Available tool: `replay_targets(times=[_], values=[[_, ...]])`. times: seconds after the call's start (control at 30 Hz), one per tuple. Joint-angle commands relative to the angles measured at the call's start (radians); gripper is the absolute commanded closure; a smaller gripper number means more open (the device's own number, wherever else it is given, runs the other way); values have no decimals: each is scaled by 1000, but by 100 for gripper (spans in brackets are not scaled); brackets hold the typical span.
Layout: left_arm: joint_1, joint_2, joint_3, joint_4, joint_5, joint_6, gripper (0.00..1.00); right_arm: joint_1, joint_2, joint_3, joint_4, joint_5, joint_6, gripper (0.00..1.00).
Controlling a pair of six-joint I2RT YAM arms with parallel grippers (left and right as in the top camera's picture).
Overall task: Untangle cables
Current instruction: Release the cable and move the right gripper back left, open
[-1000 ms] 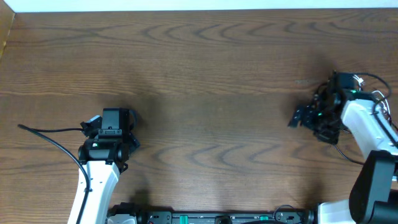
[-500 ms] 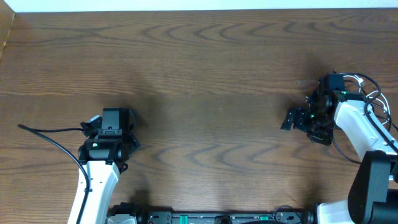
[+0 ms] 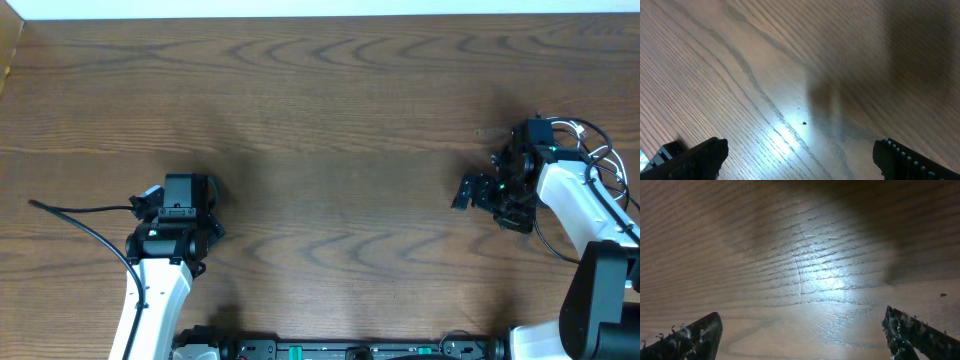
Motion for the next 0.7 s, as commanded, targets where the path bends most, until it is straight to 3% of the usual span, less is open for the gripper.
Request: replay_targets(times=[0.0,0.43,0.67], values=[[4,0,6,-5,-20,-8,2,3,-52,-5,0,-3,0,1],[4,0,6,-5,-20,-8,2,3,-470,-42,3,-3,0,1],[4,0,6,-5,-20,-8,2,3,-782,-260,3,-3,0,1]])
